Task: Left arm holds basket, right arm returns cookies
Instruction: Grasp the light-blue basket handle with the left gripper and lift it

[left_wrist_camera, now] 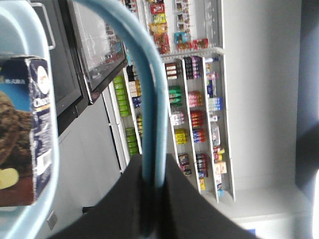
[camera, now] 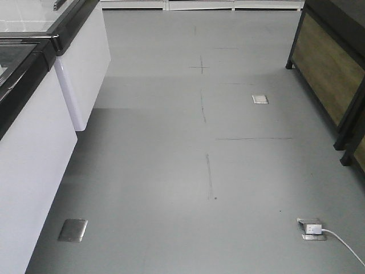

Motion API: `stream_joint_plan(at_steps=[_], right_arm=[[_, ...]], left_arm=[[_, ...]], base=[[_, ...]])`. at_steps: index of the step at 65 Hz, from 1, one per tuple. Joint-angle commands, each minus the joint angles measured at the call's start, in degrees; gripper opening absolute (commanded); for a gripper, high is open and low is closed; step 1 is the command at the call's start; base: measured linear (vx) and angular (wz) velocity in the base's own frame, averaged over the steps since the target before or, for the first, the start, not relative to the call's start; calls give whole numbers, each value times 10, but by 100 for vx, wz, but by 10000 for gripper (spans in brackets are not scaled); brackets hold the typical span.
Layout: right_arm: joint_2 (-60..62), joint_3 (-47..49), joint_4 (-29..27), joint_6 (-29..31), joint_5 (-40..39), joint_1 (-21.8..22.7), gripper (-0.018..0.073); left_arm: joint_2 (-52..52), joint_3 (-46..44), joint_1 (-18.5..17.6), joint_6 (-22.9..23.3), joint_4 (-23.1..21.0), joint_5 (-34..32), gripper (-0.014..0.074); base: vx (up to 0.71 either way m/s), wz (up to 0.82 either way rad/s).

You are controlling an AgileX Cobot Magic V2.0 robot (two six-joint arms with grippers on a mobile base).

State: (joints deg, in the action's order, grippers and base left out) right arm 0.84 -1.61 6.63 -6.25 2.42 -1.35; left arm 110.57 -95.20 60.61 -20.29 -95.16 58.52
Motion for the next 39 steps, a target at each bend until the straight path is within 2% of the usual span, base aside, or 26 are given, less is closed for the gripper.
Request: stream_joint_plan(at_steps=[1, 10, 17, 27, 39], right_arm=[[6, -11, 2, -1, -42, 1, -6], [6, -11, 2, -1, -42, 1, -6], [6, -11, 2, -1, -42, 1, -6], [6, -11, 2, -1, -42, 1, -6], [6, -11, 2, -1, -42, 1, -6]], left_arm=[[-51, -46, -19, -14, -70, 24, -8], [-91, -45, -59, -13, -70, 5, -6], [-114, -45, -100, -15, -70, 39, -6], [-154, -45, -172, -58, -70, 80, -6], [-196, -42, -273, -60, -68, 81, -6]], base=[[0, 0], [0, 0], [0, 0], [0, 0], [0, 0]])
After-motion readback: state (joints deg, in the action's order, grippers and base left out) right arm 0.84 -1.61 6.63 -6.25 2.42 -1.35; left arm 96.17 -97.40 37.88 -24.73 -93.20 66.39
